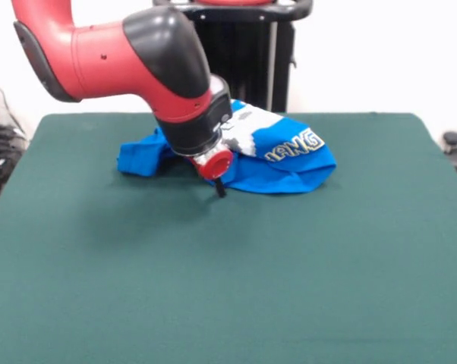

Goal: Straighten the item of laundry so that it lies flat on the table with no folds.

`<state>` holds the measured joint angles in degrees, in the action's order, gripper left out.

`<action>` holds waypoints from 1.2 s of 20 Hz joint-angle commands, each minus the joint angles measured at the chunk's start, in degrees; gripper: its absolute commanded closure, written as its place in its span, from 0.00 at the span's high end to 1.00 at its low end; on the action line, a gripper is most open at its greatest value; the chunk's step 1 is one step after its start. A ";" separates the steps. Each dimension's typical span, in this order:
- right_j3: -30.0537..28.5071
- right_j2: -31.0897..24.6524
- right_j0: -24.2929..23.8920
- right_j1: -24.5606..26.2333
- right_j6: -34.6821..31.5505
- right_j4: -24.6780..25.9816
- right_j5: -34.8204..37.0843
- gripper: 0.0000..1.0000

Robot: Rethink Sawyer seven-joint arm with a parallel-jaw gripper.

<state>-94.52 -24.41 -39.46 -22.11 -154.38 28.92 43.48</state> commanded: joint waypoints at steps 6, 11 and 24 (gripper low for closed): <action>-5.47 -8.73 0.84 1.76 18.38 -2.99 14.27 1.00; -3.98 -9.38 0.34 2.16 18.43 -3.71 18.63 1.00; 1.57 -9.29 1.53 7.95 17.25 5.45 7.66 0.00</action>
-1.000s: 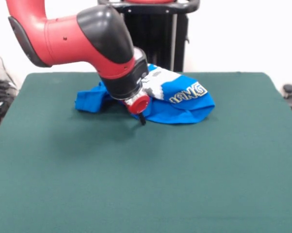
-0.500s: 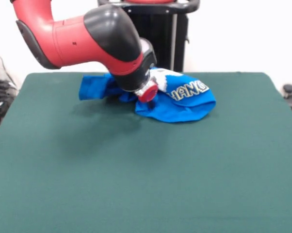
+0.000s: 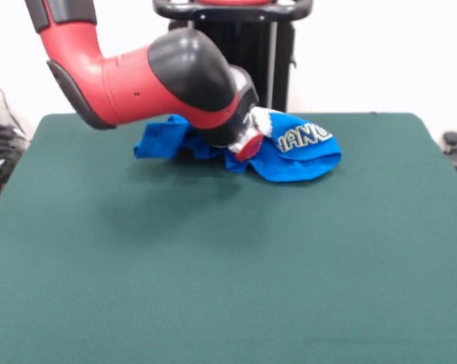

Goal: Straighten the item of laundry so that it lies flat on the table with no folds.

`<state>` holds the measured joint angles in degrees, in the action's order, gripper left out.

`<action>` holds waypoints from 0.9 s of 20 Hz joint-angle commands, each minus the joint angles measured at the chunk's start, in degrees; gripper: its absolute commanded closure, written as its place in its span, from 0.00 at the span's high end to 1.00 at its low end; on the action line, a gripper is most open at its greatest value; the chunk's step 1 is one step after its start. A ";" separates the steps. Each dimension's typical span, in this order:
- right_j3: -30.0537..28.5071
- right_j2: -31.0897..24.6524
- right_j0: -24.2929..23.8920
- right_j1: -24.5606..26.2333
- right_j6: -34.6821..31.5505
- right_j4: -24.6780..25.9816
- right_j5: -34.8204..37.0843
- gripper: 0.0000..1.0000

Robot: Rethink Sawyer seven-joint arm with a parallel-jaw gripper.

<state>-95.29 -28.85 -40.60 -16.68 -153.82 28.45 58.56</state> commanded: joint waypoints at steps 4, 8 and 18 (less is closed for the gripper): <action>3.41 -0.42 8.29 -2.82 4.90 10.68 -13.36 0.00; 7.75 2.33 11.87 -4.31 -0.95 13.66 -16.13 0.00; 14.11 8.31 18.38 -12.43 -7.19 18.32 -16.17 0.00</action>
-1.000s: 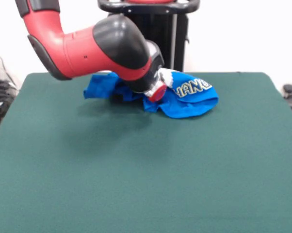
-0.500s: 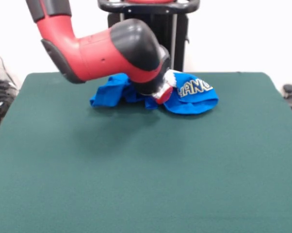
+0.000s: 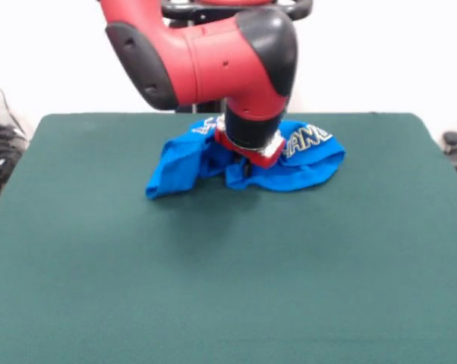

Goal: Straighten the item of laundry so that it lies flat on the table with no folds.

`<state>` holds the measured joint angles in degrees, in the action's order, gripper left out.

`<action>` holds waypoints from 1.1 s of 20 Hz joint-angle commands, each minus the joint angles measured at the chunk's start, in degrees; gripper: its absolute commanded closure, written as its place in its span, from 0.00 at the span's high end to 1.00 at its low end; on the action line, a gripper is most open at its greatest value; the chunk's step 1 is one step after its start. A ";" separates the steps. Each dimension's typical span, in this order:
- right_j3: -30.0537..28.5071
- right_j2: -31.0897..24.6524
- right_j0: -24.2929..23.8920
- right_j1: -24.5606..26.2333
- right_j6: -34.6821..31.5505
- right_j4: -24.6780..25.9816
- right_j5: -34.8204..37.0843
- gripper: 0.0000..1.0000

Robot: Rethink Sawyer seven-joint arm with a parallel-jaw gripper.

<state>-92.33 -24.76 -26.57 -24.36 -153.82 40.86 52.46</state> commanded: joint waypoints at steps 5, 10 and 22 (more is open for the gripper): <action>12.99 5.51 5.85 -5.24 -6.83 4.85 -11.30 0.00; 9.20 -0.97 0.22 -6.72 3.76 -6.78 -6.07 0.00; 9.31 -4.33 -0.63 -4.89 9.55 -14.12 -5.15 0.00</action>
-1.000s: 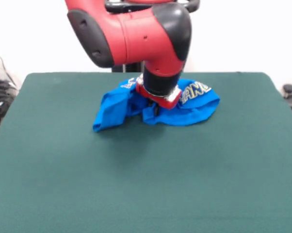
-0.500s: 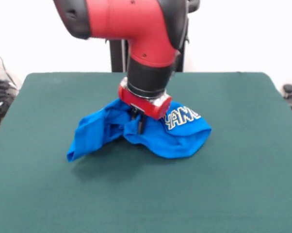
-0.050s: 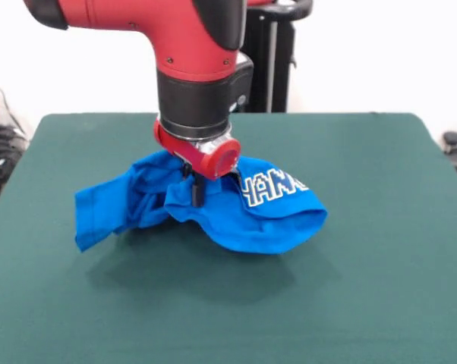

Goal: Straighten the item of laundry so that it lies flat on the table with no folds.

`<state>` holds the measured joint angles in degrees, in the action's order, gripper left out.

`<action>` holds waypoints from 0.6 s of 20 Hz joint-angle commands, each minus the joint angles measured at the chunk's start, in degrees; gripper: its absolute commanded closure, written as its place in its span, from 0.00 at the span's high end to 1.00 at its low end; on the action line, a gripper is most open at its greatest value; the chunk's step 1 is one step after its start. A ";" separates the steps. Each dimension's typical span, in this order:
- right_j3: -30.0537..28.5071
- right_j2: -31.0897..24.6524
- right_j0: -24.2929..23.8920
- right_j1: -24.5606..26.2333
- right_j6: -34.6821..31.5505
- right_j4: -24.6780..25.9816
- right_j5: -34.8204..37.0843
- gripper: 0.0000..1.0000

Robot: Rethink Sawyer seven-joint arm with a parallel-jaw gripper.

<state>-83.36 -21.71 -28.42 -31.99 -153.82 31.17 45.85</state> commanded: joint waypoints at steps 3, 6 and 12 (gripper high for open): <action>-0.31 -8.12 0.64 3.32 10.99 -4.99 0.34 0.00; 0.52 -10.04 0.07 6.18 12.78 -4.95 -2.72 0.00; -0.54 -12.47 0.06 3.41 12.24 -9.22 4.25 0.00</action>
<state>-82.98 -25.93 -29.55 -30.59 -153.82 27.19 45.78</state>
